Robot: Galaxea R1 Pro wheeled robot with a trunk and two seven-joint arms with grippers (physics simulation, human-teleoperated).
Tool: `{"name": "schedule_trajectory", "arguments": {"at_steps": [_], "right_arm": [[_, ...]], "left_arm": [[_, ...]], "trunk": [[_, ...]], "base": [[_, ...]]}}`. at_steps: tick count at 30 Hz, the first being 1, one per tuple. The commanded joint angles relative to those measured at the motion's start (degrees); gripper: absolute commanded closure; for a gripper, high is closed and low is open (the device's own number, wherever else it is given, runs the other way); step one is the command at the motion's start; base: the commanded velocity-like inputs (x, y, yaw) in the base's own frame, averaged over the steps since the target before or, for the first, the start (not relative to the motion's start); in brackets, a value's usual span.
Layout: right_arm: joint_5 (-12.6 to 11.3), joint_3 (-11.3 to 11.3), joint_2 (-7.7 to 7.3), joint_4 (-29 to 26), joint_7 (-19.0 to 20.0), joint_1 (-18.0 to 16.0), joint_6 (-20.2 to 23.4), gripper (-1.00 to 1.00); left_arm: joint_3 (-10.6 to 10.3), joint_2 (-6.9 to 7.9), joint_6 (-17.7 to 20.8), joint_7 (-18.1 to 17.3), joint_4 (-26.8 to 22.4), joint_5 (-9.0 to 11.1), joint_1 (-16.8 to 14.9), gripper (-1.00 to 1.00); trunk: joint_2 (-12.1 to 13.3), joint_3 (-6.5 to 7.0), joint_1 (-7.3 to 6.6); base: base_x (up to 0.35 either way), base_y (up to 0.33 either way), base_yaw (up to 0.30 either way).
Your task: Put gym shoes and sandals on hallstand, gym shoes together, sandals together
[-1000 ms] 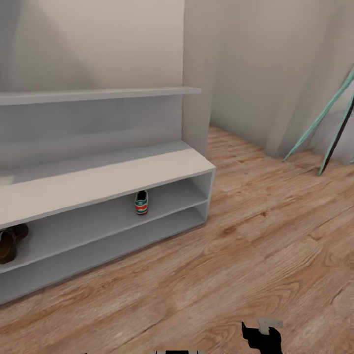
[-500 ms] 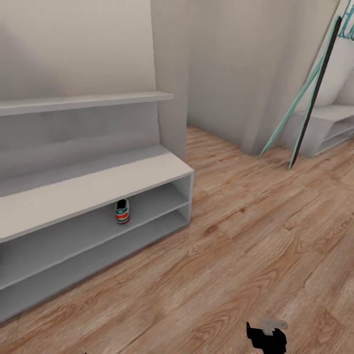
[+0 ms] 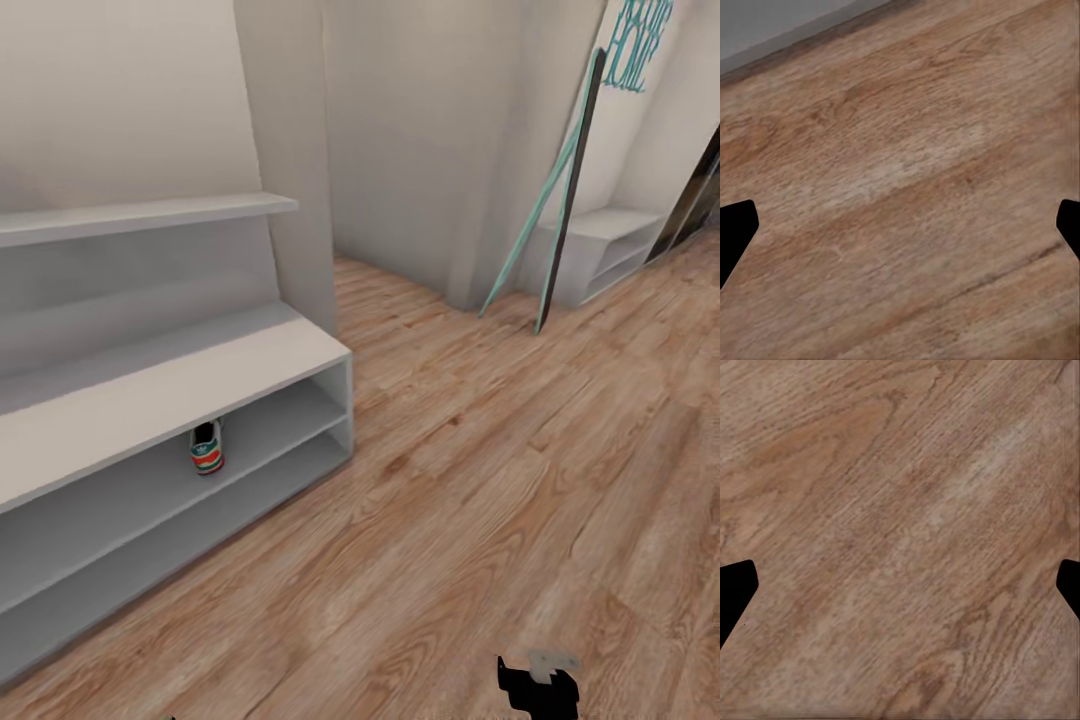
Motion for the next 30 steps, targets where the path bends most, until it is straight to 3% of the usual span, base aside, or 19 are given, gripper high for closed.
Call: {"name": "schedule_trajectory", "arguments": {"at_steps": [1, 30], "right_arm": [[-0.58, 0.5, 0.02, 0.05, -0.07, -0.04, -0.17, -1.0], [-0.58, 0.5, 0.04, 0.05, 0.04, -0.03, -0.17, -1.0]], "left_arm": [[0.06, 0.0, -0.18, -0.08, 0.03, 0.11, -0.02, -1.0], [-0.18, 0.0, -0.17, -0.08, 1.18, 0.05, -0.02, -1.0]], "trunk": [[-0.02, -0.04, -0.01], [-0.02, -0.04, -0.01]], "base": [[0.0, 0.0, -0.27], [0.005, 0.0, -0.271]]}}
